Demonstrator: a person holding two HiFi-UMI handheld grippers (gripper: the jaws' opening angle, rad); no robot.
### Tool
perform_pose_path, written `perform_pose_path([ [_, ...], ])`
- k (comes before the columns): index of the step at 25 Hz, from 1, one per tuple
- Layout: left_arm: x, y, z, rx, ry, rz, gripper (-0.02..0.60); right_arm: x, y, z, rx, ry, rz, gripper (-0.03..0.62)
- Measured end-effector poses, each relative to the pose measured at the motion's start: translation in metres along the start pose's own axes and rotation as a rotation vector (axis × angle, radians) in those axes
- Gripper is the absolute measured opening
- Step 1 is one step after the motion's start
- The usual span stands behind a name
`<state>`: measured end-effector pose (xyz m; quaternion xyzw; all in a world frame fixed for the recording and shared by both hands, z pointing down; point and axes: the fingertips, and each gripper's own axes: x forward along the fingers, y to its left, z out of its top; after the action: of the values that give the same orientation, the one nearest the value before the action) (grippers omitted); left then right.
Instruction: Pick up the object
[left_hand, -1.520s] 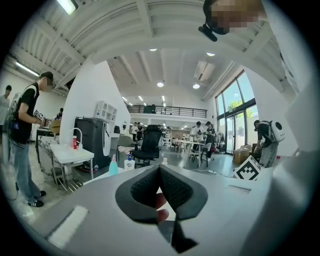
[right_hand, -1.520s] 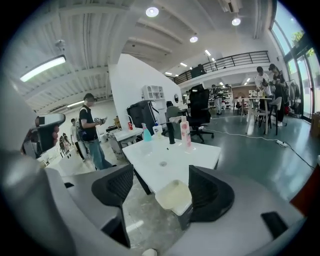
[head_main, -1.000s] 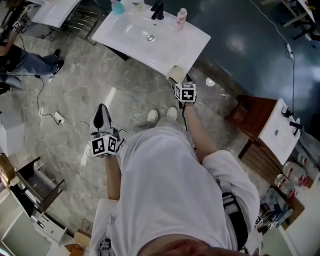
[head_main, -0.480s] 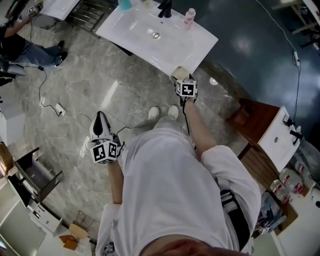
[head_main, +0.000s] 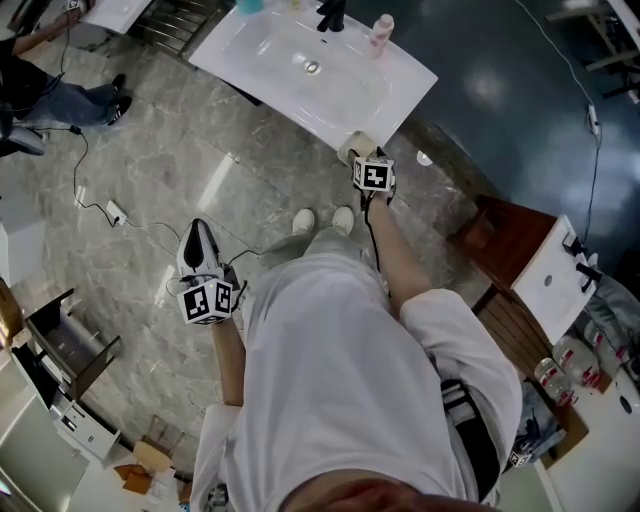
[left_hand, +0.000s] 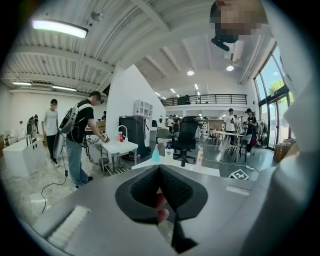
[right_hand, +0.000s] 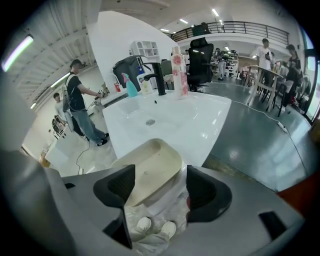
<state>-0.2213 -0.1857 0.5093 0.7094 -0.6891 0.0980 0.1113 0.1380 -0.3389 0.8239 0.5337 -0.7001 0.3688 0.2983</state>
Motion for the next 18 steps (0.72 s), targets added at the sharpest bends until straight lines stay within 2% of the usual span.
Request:
perform_pose_path([
  [4, -0.0014, -0.0017, 0.0002, 0.000, -0.005, -0.003, -0.002, -0.0030, -0.0030, -0.0048, -0.038, 0.012, -0.039, 0.242],
  [14, -0.0056, 0.0023, -0.0012, 0.005, 0.002, -0.001, -0.002, -0.0028, 0.0020, -0.0050, -0.075, 0.016, -0.063, 0.201],
  [18, -0.0064, 0.0016, -0.0021, 0.005, 0.004, -0.004, -0.002, -0.0045, -0.0010, -0.0037, -0.076, 0.019, -0.091, 0.114],
])
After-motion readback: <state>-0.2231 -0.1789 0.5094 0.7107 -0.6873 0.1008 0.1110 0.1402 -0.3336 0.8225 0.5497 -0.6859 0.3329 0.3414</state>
